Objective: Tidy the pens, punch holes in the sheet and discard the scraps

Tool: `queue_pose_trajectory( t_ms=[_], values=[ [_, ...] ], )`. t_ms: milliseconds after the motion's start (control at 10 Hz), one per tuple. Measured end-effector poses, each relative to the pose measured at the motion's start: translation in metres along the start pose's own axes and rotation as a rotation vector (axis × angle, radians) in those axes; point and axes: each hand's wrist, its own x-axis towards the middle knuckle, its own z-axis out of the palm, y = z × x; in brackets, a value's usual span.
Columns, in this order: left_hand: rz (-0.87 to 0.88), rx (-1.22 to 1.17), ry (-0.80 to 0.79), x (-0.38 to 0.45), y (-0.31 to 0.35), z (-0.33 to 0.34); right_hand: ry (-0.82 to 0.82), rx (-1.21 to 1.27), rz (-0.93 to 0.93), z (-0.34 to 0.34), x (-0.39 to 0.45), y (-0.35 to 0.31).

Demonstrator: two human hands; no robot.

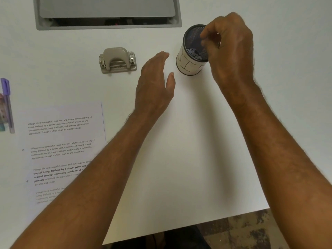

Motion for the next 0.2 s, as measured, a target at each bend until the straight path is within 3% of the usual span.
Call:
queue_pose_trajectory(
  t_ms=[100,200],
  values=[
    [0.021,0.024,0.008,-0.002,-0.006,-0.005,0.006,-0.093,-0.006,-0.005,-0.005,-0.004],
    [0.021,0.027,0.034,-0.006,-0.007,-0.009,0.122,-0.104,-0.096,-0.004,-0.015,-0.01]
  ],
)
